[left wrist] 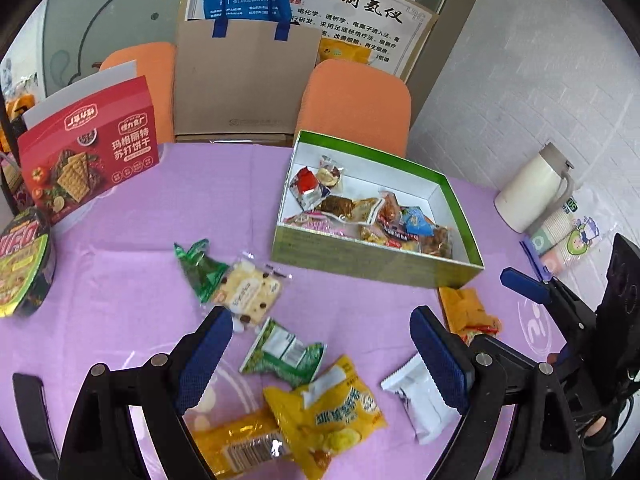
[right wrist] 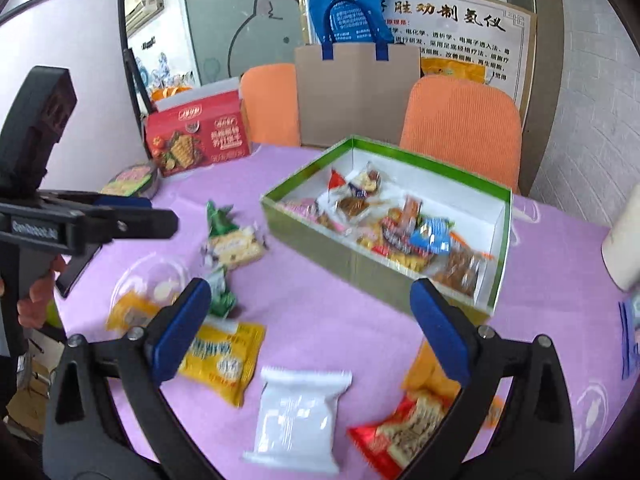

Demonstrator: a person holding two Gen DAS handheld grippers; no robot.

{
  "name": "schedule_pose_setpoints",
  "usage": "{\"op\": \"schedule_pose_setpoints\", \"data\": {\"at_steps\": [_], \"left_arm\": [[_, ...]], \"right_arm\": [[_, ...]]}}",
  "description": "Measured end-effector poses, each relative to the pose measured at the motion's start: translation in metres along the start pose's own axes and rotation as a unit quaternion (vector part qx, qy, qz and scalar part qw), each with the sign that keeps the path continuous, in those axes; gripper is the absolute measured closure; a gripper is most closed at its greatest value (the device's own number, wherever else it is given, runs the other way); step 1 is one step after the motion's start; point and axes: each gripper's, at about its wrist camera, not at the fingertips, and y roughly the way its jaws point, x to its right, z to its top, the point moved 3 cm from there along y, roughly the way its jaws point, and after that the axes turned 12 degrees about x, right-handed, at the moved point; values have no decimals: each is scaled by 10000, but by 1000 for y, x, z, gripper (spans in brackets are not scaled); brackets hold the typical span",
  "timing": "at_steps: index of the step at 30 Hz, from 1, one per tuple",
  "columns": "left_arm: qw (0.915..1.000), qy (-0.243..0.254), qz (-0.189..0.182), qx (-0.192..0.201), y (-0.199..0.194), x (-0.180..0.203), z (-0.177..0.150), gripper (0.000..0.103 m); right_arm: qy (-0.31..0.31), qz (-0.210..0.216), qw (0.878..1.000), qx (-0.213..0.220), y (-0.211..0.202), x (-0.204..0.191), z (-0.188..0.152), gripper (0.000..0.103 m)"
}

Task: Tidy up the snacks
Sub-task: 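Grasp the green candy with the left gripper while the right gripper grasps the green barcode pack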

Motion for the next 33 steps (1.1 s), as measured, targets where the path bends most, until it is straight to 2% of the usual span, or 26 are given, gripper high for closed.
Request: {"op": "schedule_pose_setpoints", "data": {"at_steps": [6, 12, 17, 22, 28, 33], "left_arm": [[9999, -49, 70, -123, -18, -19, -39, 11], [9990, -133, 395, -183, -29, -48, -57, 11], [9976, -430, 539, -109, -37, -79, -58, 11], [9971, -650, 407, -33, -37, -94, -54, 11], [9980, -449, 455, -16, -24, -96, -45, 11], [9976, -510, 464, 11, -5, -103, -33, 12]], "right_arm": [[138, 299, 9989, -336, 0, -17, -35, 4], [70, 691, 9966, -444, 28, -47, -32, 6], [-88, 904, 9929, -774, 68, -71, -35, 29], [-20, 938, 9905, -1005, 104, -83, -34, 33], [270, 987, 9878, -1173, 127, -77, -35, 36], [342, 1052, 9848, -1339, 138, -76, -42, 45]]}}
